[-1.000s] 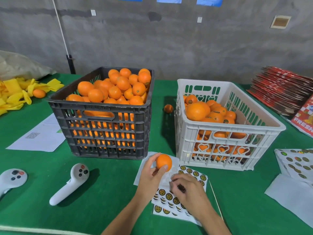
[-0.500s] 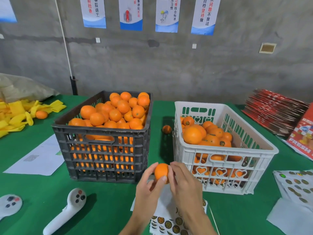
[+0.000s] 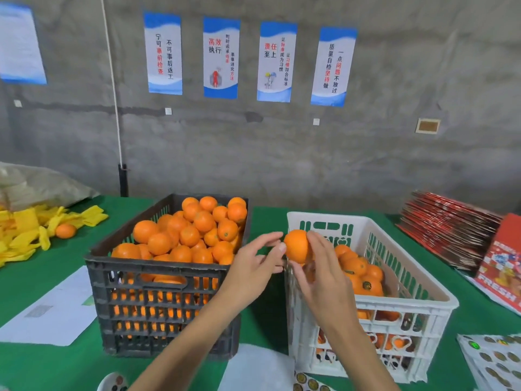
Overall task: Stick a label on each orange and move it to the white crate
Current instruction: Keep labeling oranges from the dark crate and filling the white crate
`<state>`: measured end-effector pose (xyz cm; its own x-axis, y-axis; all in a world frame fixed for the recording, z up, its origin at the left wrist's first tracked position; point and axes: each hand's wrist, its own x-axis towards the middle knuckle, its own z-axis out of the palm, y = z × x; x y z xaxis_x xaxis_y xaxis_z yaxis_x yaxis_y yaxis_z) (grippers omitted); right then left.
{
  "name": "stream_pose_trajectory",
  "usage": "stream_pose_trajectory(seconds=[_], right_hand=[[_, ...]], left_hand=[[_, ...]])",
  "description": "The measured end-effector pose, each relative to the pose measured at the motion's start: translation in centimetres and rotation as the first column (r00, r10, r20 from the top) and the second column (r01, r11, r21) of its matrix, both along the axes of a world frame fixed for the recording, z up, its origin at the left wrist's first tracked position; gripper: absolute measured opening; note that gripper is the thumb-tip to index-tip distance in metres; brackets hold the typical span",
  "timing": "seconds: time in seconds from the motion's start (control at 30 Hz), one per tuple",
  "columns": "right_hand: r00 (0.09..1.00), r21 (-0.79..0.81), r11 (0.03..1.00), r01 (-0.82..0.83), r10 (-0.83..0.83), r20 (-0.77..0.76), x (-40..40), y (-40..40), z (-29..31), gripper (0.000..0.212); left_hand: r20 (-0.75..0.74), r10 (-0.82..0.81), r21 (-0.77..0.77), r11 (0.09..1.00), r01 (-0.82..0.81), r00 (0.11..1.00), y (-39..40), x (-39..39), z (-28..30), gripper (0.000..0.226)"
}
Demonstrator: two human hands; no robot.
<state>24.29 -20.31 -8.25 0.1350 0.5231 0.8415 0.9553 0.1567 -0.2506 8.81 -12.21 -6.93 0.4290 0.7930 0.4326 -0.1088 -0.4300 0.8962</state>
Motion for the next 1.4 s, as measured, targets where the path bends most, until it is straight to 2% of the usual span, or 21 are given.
stream_pose_trajectory(seconds=[0.13,0.27,0.37,0.47,0.6,0.7,0.77,0.8,0.87,0.93,1.0,1.03,1.1,1.2,1.3,1.4], right_hand=[[0.985,-0.107,0.983,0.148,-0.156,-0.070,2.9,2.0,0.5,0.057],[0.950,-0.150,0.943,0.298,-0.308,-0.051,4.8,3.2,-0.5,0.044],[0.963,-0.094,0.961,0.260,-0.266,-0.047,4.5,3.8,-1.3,0.041],[0.985,-0.056,0.983,0.173,-0.173,0.009,3.7,4.5,-1.5,0.037],[0.996,-0.022,0.998,0.063,-0.062,0.059,2.3,5.2,-1.5,0.033],[0.993,-0.018,1.000,0.015,-0.013,0.114,1.2,5.2,-1.8,0.032],[0.991,-0.045,0.999,-0.007,0.013,0.133,0.7,5.1,-2.0,0.027],[0.990,-0.063,0.998,-0.014,0.023,0.138,0.5,5.0,-2.2,0.028],[0.988,-0.064,0.997,-0.033,0.042,0.149,0.1,4.8,-2.4,0.030],[0.984,-0.041,0.998,-0.052,0.058,0.168,-0.3,4.6,-2.3,0.032],[0.980,-0.018,0.997,-0.074,0.076,0.182,-0.7,4.4,-2.2,0.031],[0.980,-0.010,0.996,-0.087,0.087,0.181,-0.8,4.2,-2.2,0.030],[0.977,0.001,0.994,-0.113,0.111,0.182,-1.2,3.6,-2.1,0.028],[0.971,-0.004,0.989,-0.150,0.148,0.188,-1.4,2.1,-2.6,0.030],[0.964,-0.066,0.978,-0.198,0.207,0.168,-1.2,0.0,-4.7,0.035],[0.974,-0.149,0.967,-0.208,0.219,0.064,-1.4,-2.3,-8.8,0.038]], left_hand=[[-0.159,0.180,0.185,0.971,-0.150,0.971,4.6,-2.9,1.7,0.025],[-0.318,0.431,0.276,0.894,-0.352,0.845,10.4,-8.6,2.2,0.025],[-0.563,0.571,0.312,0.816,-0.486,0.598,14.5,-12.4,1.3,0.040],[-0.787,0.521,0.298,0.790,-0.536,0.331,17.4,-14.2,1.1,0.057],[-0.874,0.476,0.352,0.763,-0.543,0.101,19.7,-14.4,1.0,0.048],[-0.846,0.532,0.444,0.730,-0.519,0.025,19.9,-14.2,1.0,0.033],[-0.813,0.579,0.471,0.713,-0.519,0.058,19.1,-14.4,1.4,0.031],[-0.790,0.603,0.467,0.708,-0.530,0.109,18.4,-14.5,1.6,0.034],[-0.656,0.704,0.497,0.675,-0.546,0.273,16.3,-14.3,2.2,0.042],[-0.424,0.746,0.488,0.666,-0.564,0.514,13.3,-13.3,2.7,0.046],[-0.204,0.668,0.431,0.717,-0.548,0.715,9.6,-11.7,3.2,0.047],[-0.121,0.589,0.369,0.774,-0.515,0.799,7.5,-10.8,3.2,0.047],[0.008,0.395,0.233,0.893,-0.386,0.919,3.2,-8.9,2.6,0.043],[0.120,0.201,0.094,0.973,-0.213,0.972,-2.0,-6.6,0.2,0.040],[0.117,0.167,0.066,0.982,-0.176,0.979,-4.8,-4.8,-3.3,0.042],[0.071,0.160,-0.022,0.987,-0.158,0.985,-5.8,-4.0,-7.4,0.041]])
